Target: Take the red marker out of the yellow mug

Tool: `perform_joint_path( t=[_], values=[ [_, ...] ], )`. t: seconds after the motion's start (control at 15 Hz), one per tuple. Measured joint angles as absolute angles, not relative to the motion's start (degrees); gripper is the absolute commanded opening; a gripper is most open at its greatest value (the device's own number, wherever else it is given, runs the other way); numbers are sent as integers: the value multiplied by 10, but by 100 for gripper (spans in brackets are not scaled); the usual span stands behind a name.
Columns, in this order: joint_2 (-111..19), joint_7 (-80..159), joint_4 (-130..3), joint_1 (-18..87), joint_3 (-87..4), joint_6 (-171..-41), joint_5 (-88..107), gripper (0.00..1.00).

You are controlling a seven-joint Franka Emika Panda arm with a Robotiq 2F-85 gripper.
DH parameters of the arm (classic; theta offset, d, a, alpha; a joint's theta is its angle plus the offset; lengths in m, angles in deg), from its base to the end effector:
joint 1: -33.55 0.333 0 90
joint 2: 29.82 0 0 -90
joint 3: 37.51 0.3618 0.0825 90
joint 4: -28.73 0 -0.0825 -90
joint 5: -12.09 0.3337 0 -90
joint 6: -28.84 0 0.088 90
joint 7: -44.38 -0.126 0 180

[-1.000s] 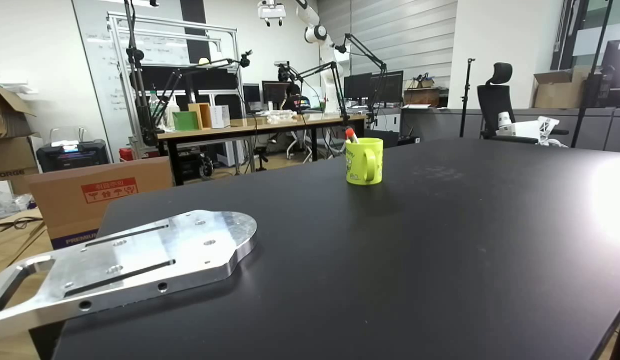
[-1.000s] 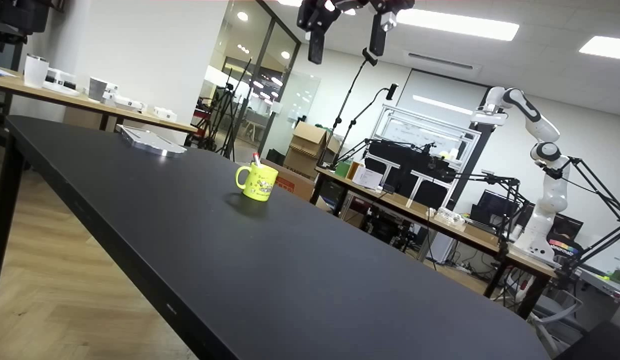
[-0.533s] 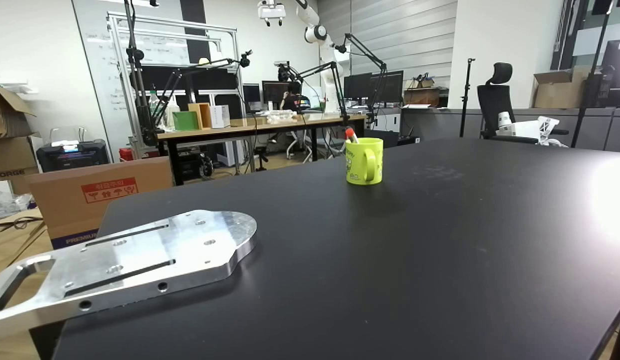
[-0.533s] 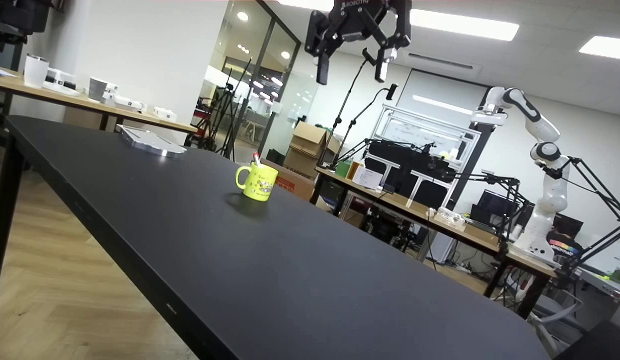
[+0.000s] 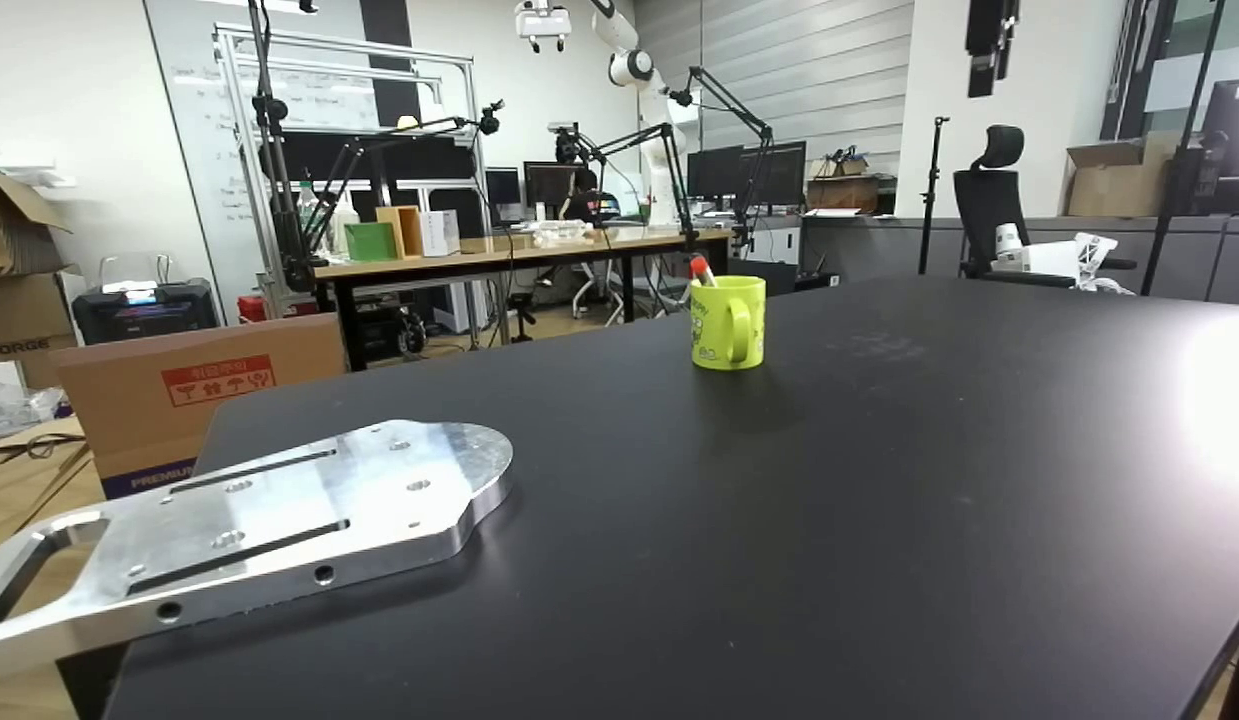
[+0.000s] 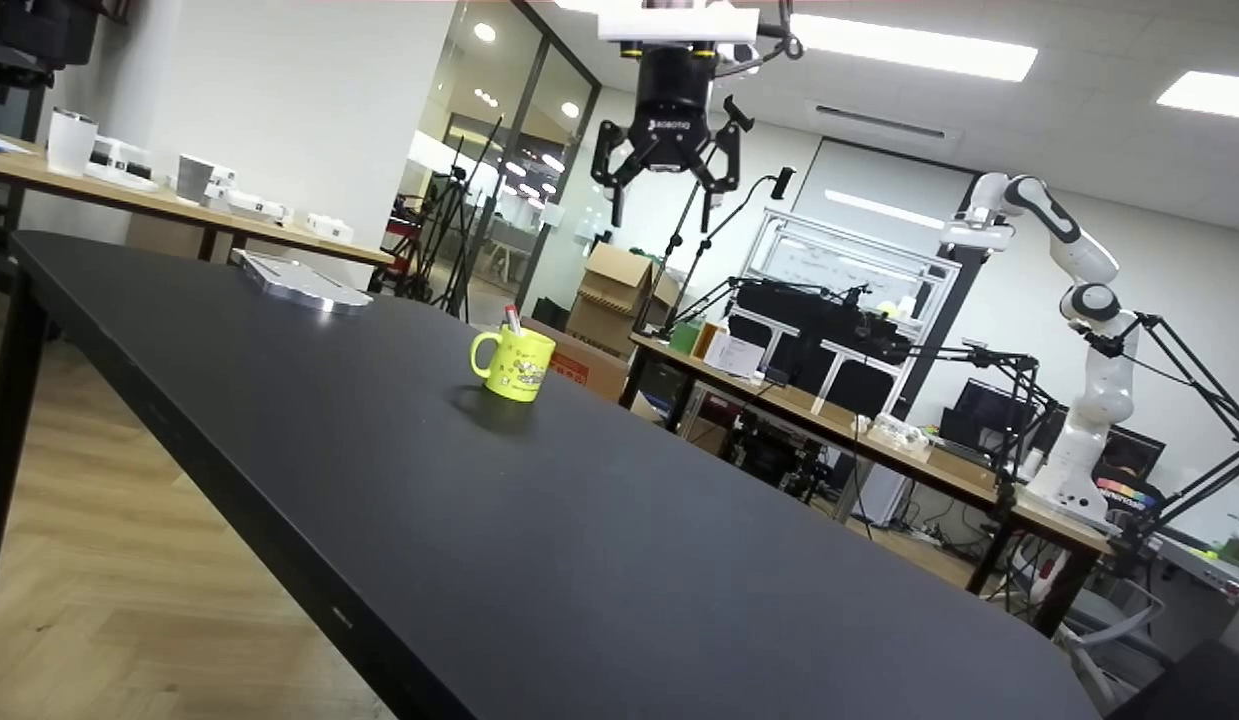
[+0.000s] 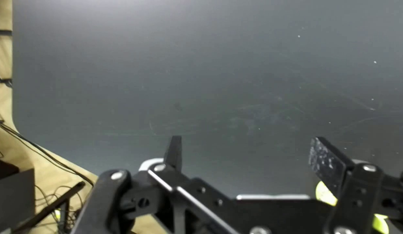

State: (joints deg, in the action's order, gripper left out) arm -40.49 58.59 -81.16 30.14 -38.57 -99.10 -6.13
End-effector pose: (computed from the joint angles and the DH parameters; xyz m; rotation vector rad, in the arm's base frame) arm 0.5791 -0.0588 0.4630 2.8121 0.4986 0.1186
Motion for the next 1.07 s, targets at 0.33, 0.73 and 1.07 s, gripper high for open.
perform_joint_path(
  t=[0.33,0.73,1.07],
  values=[
    [-494,657,-705,362,-336,-957,-61,100],
    [-535,670,-648,389,-321,-921,-61,100],
    [-535,674,-646,386,-322,-919,-61,100]
  ],
)
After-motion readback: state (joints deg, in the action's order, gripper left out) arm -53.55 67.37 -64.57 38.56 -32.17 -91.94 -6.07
